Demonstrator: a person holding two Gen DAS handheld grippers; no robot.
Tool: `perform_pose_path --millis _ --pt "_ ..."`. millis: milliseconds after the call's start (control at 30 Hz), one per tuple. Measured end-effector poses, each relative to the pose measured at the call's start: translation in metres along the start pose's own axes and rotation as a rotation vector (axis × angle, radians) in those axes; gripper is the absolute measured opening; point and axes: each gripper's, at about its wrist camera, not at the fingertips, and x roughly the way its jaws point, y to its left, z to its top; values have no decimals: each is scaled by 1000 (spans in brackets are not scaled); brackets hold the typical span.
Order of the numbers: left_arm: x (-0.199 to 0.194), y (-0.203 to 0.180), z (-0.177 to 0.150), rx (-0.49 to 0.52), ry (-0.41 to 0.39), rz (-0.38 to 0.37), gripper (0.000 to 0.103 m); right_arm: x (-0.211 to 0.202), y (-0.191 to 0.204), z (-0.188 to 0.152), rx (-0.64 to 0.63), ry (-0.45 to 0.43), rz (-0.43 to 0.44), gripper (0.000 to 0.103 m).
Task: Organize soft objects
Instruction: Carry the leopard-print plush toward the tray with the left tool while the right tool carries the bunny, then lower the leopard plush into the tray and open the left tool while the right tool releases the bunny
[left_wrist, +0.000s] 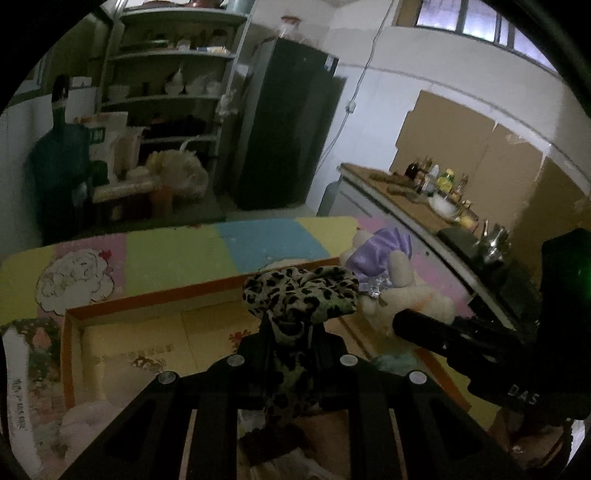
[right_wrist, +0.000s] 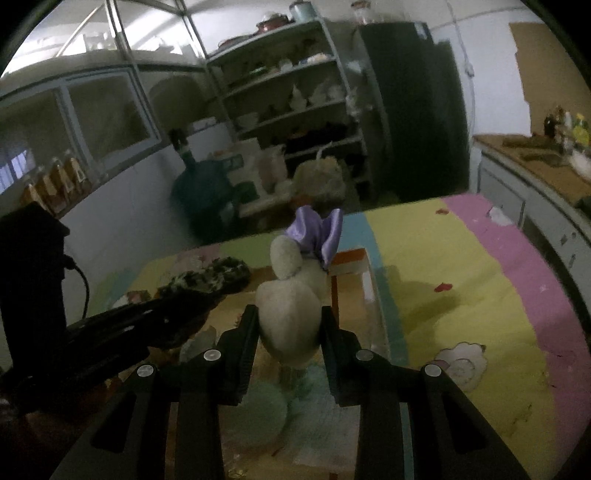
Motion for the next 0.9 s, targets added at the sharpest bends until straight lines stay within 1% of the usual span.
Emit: perform_pose_path --millis 100,333,500,600,667,733,767,833,867,900 --pt "10 0 0 1 33 12 18 10 -4 0 10 23 12 34" --pt "26 -3 -2 19 94 48 18 27 -7 -3 12 74 -4 34" --pt "36 -1 -7 14 158 27 18 33 -7 -7 15 96 -9 34" --pt "39 0 -9 7 175 16 19 35 -7 -8 16 98 -6 36" --pt "38 3 -9 -1 175 13 23 35 -8 -8 16 99 -10 36" --pt "36 4 -9 -7 174 11 30 35 -8 -8 18 100 -13 36" --pt "36 5 -9 -10 173 8 31 35 -8 -9 19 103 -14 37" --pt "34 6 -9 -17 170 5 38 35 -8 -10 23 103 -18 45" --pt "33 6 -9 -21 169 4 40 34 -8 -10 23 102 -19 52" --pt "32 7 -9 -24 167 2 44 33 -8 -11 25 99 -23 55"
